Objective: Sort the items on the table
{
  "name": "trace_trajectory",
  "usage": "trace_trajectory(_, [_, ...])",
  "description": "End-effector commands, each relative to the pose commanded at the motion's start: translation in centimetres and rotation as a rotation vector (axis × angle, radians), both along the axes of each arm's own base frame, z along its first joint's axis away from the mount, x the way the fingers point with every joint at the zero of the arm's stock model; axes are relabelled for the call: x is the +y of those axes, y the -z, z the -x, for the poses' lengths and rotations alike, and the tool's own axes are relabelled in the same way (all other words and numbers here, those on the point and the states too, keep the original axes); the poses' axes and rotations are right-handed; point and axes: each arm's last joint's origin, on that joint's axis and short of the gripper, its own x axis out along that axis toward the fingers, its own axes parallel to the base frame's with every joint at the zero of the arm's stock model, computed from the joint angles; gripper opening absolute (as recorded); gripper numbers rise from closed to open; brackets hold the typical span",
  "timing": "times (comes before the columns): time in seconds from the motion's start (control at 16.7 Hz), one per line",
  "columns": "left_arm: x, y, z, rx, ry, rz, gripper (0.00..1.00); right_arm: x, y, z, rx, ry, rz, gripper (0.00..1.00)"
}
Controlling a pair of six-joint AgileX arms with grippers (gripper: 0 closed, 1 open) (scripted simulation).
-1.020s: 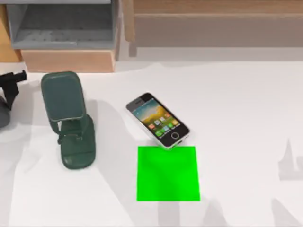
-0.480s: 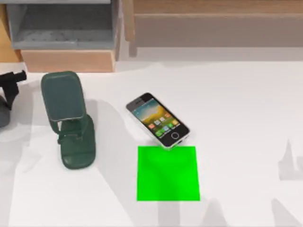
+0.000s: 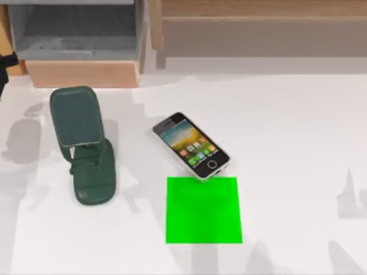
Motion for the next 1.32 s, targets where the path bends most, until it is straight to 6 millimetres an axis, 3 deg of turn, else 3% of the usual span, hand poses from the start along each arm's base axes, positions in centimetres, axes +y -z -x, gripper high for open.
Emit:
trace_trajectory(0.12, [-0.1,-1.9,0.2,-0.019,0.001,-0.003,0.00,0.0,0.0,0.0,0.000,0.000,0.000,1.00])
trace_trajectory(0.48, [-0.2,-2.1,0.2,-0.025,0.013,-0.004,0.00,0.0,0.0,0.0,0.000,0.000,0.000,1.00])
trace_trajectory(0.66, [-1.9,-3.5,-0.1,-0.073,0.124,-0.010,0.00,0.0,0.0,0.0,0.000,0.000,0.000,1.00])
trace_trajectory(0.96, [-7.5,-6.7,-0.7,-0.204,0.528,-0.040,0.00,0.0,0.0,0.0,0.000,0.000,0.000,1.00])
trace_trajectory(1.32, [-17.0,-8.6,0.3,-0.312,1.266,-0.108,0.00,0.0,0.0,0.0,0.000,0.000,0.000,1.00])
